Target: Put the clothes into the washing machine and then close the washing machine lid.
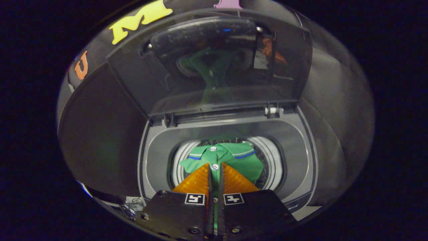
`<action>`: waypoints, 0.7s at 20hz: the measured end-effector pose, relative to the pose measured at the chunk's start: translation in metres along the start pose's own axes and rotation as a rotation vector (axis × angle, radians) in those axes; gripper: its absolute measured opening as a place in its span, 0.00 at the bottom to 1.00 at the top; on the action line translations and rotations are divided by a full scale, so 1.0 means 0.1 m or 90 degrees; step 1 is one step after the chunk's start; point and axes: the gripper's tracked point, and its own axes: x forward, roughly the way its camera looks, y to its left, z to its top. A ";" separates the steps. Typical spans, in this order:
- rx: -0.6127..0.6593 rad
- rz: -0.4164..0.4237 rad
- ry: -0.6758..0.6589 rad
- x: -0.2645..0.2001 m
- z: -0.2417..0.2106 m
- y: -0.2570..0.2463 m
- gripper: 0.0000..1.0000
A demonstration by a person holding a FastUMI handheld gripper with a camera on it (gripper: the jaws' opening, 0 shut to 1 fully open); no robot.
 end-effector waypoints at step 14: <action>0.050 -0.024 0.130 0.27 -0.33 -0.03 0.11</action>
